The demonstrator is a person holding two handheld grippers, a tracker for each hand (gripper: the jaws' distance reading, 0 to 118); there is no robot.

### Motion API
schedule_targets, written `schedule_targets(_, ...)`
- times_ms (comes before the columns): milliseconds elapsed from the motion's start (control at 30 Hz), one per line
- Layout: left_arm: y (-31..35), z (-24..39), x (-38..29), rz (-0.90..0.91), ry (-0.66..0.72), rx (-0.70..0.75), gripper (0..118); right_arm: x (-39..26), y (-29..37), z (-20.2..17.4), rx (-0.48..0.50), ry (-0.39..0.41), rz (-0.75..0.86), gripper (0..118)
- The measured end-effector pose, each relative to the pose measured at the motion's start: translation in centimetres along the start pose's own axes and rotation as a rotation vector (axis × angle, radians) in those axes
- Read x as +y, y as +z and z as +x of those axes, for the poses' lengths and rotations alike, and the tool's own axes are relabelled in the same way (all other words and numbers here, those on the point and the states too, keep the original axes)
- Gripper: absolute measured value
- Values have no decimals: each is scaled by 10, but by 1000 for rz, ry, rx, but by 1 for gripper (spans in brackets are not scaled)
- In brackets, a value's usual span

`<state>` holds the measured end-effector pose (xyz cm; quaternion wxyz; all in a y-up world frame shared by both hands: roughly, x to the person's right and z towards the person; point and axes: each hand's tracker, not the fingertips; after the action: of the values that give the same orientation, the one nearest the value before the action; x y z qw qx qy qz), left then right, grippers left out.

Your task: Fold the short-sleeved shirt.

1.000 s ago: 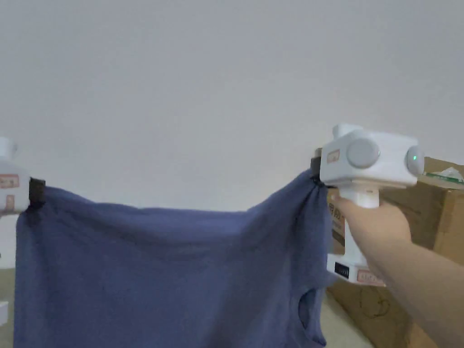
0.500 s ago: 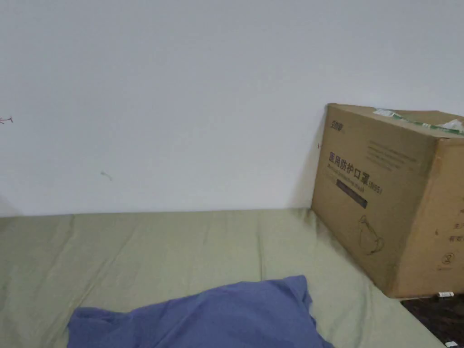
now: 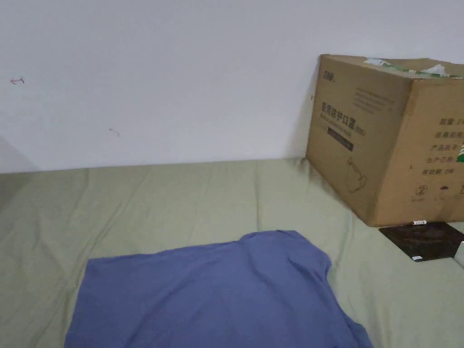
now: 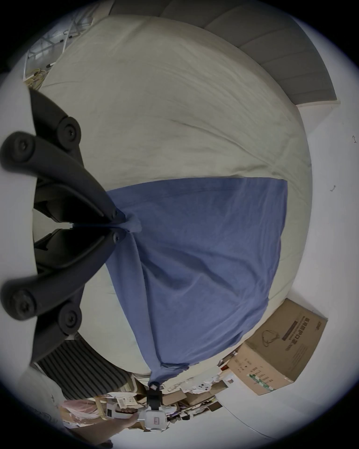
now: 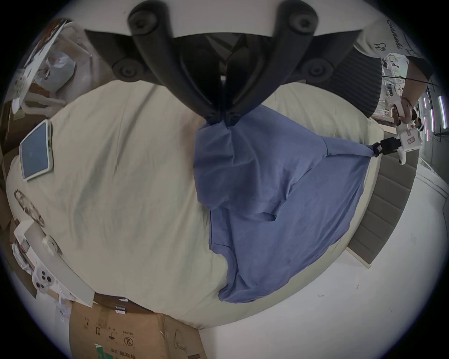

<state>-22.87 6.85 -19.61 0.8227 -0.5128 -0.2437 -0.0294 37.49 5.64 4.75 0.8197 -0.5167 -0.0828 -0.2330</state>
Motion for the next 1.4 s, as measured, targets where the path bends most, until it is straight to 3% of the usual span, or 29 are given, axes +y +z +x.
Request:
schedule_targets(133,8,5,-2,-17,39,-20,2,-1,-7,-11,-39,23,-41,2)
schedule_targets(167,9,1,-2,-12,39,-17,6,-1,-7,-15,-59,33,-40,3)
schedule_targets(200,10,2,-2,-8,37,-17,18,1,-7,-20,-81,42,-36,8)
schedule_targets(233,12,3,-1,-9,36,-19,49,2,-6,-24,-94,45,-35,38)
schedule_targets(267,14,4,-1,-17,30,-13,80,2,-4,-28,-109,42,-32,76)
schedule_targets(300,12,-4,0,-25,31,-15,98,2,-3,-31,-124,43,-31,98)
schedule_targets(333,13,-7,-1,-40,41,-26,106,2,-1,-35,-128,40,-35,105)
schedule_targets(367,17,-8,-2,-44,48,-32,106,0,4,-37,-111,19,-27,105)
schedule_targets(400,24,-8,-4,-29,52,-42,115,0,11,-41,-62,-9,5,116)
schedule_targets(567,99,14,0,282,91,-101,110,4,52,-74,115,-119,241,116)
schedule_targets(700,156,52,-13,711,76,-81,110,-3,93,-121,209,-79,627,115)
schedule_targets(833,179,99,-35,1127,25,7,105,-25,115,-173,313,118,1067,111)
schedule_targets(867,178,110,-34,1170,15,8,97,-29,116,-191,254,138,1117,108)
schedule_targets(900,177,120,-31,1186,-5,25,78,-29,115,-204,210,162,1150,97)
schedule_targets(933,175,133,-28,1185,-39,58,34,-29,114,-216,192,184,1168,52)
schedule_targets(967,167,139,-20,1176,-59,98,1,-27,113,-226,181,194,1177,5)
schedule_targets(1033,158,152,-15,1166,-76,107,0,-22,107,-239,159,164,1179,0)
schedule_targets(1100,153,154,-10,1119,-76,-5,0,-17,105,-238,256,151,1135,0)
schedule_targets(1167,148,161,-10,1112,-74,39,0,-14,101,-232,215,108,1139,0)
schedule_targets(1233,150,158,-9,1101,-81,39,0,-13,100,-223,237,70,1116,0)
schedule_targets(1300,151,147,2,972,-109,6,0,-13,99,-211,246,50,1073,0)
schedule_targets(1367,151,124,16,735,-163,-70,0,-14,97,-197,242,78,1018,0)
schedule_targets(1400,146,116,20,632,-154,-6,0,-15,97,-192,224,83,988,0)
